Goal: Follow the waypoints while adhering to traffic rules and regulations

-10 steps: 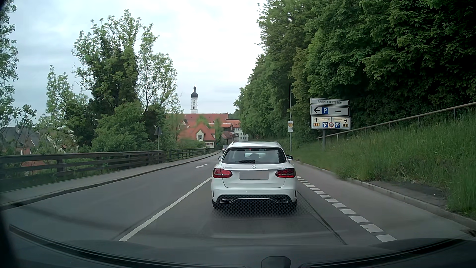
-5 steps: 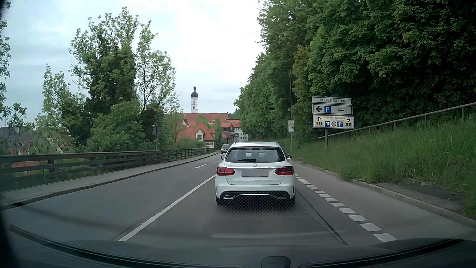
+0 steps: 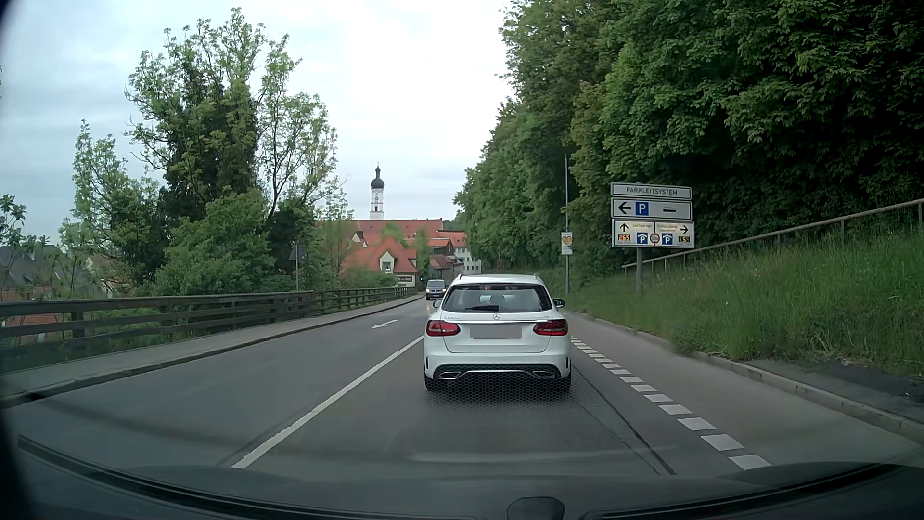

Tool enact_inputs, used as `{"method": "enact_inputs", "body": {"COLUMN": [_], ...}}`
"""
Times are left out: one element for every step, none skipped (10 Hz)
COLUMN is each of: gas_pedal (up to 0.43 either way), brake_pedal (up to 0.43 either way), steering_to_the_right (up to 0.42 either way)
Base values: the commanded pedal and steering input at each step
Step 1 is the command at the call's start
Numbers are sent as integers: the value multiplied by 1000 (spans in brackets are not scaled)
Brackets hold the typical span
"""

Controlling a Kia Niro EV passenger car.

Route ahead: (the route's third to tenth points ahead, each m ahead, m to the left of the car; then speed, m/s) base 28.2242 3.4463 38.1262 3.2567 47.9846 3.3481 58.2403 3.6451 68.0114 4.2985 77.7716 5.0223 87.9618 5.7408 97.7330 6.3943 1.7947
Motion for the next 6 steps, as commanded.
{"method": "enact_inputs", "body": {"gas_pedal": [0,0,0,0,0,0], "brake_pedal": [30,30,30,30,30,37], "steering_to_the_right": [-3,-3,-3,-3,-3,-3]}}
